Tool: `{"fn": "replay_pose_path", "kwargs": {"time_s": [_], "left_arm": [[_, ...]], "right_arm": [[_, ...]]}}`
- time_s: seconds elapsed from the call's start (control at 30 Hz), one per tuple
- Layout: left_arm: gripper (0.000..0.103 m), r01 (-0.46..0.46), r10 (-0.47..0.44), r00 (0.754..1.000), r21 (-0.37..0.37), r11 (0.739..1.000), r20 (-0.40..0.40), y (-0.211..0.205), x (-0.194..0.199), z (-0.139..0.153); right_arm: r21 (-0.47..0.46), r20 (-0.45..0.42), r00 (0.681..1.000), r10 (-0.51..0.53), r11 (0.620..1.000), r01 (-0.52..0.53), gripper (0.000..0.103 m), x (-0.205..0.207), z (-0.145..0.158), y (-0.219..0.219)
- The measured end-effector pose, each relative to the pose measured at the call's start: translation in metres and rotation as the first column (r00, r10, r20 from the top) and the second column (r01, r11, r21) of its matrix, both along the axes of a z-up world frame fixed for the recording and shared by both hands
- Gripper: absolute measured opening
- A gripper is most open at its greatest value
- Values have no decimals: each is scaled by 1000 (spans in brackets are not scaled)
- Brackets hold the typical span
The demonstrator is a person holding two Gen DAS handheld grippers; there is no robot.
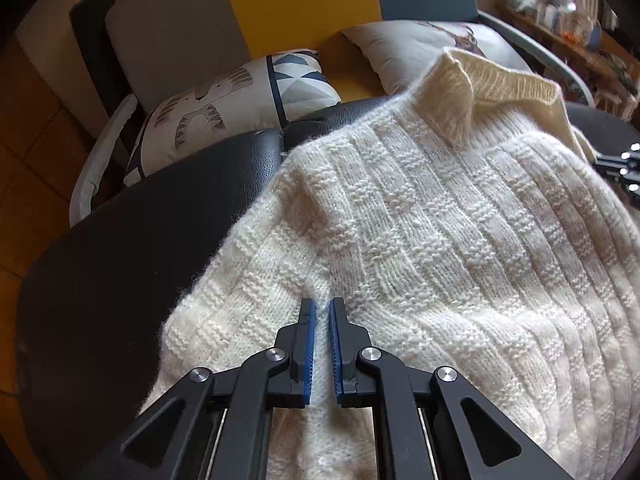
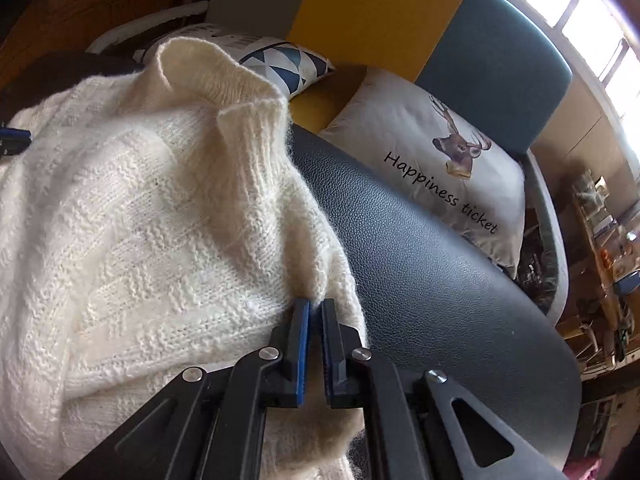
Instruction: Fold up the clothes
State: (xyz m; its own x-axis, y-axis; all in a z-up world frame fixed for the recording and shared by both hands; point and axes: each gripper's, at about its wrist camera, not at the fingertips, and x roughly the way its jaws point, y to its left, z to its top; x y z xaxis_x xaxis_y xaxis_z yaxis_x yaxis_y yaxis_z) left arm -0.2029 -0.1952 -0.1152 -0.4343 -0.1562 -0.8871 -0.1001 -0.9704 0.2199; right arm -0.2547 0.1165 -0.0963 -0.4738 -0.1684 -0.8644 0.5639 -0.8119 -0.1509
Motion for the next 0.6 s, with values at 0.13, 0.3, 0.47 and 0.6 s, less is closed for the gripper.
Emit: {"fn": "replay_pose_path", "kwargs": {"time_s": [0.13,0.3,0.47,0.6], "left_arm": [[8,-70,71,997,87,994,-10,-11,9,9],[8,-149,173,983,257,955,-70,-31,66,39],[13,-214,246,969,471,856,-7,-48,157,36],[24,-261,273,960,571,779,66,-42,221,20]], "right_arm": [[-42,-2,1000,13,999,-14,16,13,11,6],[-220,84,996,25,975,-6,21,67,31,40],[-374,160,987,-11,925,71,22,151,30,83],[-304,91,993,-68,948,93,23,196,18,88]]}}
